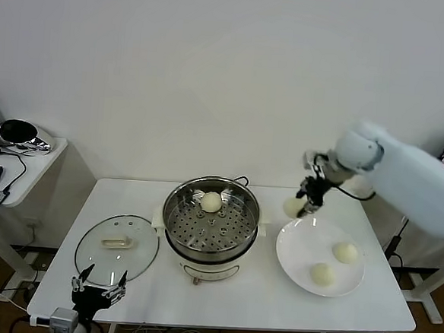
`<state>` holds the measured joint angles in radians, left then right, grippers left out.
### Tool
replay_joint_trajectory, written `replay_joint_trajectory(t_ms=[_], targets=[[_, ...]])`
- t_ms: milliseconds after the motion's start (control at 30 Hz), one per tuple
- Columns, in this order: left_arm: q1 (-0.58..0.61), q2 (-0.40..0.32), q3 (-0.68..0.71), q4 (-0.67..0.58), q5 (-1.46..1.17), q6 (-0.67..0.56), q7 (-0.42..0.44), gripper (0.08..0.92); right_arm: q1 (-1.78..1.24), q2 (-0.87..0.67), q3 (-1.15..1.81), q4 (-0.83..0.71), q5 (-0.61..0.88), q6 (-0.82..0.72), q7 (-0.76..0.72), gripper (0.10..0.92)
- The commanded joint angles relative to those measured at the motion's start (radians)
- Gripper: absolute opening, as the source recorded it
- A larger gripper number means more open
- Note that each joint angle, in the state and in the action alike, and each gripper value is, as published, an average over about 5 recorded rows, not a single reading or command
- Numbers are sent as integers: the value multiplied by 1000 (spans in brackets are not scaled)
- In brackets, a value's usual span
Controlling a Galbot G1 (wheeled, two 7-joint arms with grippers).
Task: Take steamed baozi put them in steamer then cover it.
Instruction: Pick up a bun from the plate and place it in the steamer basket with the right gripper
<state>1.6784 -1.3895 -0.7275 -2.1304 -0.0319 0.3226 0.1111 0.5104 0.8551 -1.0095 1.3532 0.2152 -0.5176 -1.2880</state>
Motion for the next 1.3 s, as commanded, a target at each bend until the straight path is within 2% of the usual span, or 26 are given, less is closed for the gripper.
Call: replay_joint_trajectory(t_ms=[33, 333, 633, 867, 1300], targets=[[2, -6, -11, -28, -5, 4, -1, 823, 208, 164, -141, -8, 180, -59, -37, 492], [17, -5, -29, -54, -19, 4, -9, 823, 139, 457, -148, -174, 144, -81, -28, 492], [20, -13, -26, -60, -29, 5, -11, 823, 25, 664, -120, -386, 57, -73, -12, 492], [6, -14, -20, -55, -33, 7, -13, 823, -45, 721, -112, -436, -1, -69, 4, 492], [-9, -17, -15, -30, -40, 9, -13, 823, -161, 724, -80, -467, -78, -63, 54, 492]])
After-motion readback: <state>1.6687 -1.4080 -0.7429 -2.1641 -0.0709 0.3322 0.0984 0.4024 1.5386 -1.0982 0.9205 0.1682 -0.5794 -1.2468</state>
